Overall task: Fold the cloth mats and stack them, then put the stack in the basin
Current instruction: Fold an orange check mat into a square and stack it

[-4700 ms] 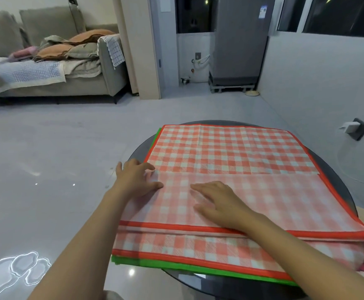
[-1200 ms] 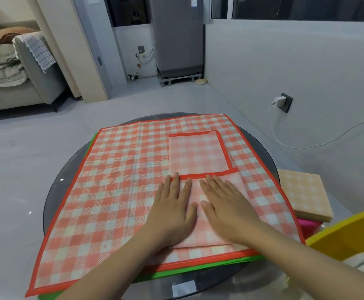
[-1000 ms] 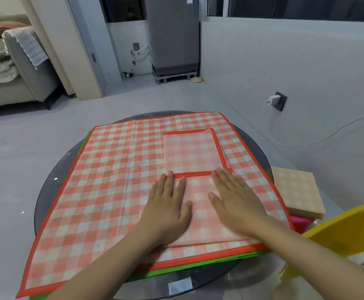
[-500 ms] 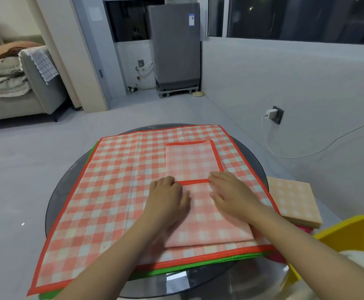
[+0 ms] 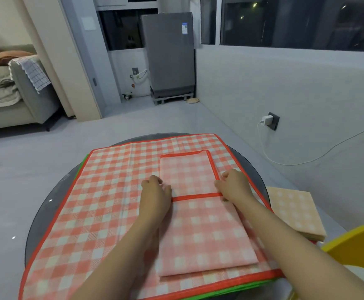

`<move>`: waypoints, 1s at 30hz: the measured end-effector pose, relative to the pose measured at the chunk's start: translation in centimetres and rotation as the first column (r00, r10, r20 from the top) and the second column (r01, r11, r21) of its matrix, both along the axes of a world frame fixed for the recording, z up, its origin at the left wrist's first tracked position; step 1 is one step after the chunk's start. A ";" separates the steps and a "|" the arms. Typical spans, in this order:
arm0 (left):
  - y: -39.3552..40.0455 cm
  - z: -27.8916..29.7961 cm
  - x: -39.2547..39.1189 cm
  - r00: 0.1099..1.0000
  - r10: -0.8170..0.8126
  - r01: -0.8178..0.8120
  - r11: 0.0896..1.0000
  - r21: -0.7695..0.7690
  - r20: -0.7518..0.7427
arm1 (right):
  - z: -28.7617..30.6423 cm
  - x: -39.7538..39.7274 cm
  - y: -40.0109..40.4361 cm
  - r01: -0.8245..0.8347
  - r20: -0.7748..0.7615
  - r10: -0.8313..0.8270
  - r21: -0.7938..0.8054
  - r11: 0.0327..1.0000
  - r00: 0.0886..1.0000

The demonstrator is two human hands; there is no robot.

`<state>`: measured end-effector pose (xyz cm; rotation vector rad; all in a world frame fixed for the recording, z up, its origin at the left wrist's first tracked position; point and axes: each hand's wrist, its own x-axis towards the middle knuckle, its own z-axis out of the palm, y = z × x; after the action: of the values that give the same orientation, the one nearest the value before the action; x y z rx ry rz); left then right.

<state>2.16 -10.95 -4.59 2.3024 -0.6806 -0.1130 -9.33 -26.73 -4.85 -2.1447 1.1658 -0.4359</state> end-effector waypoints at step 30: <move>3.4 1.0 0.9 0.730 -0.213 -0.214 0.831 -0.514 -0.649 | 1.2 -3.2 0.1 -0.269 0.586 -0.197 0.611 0.744 0.786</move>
<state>3.03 -7.56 -3.63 1.5034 -0.2552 -0.6518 -12.51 -26.64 -3.68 -1.2233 0.7182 -0.5456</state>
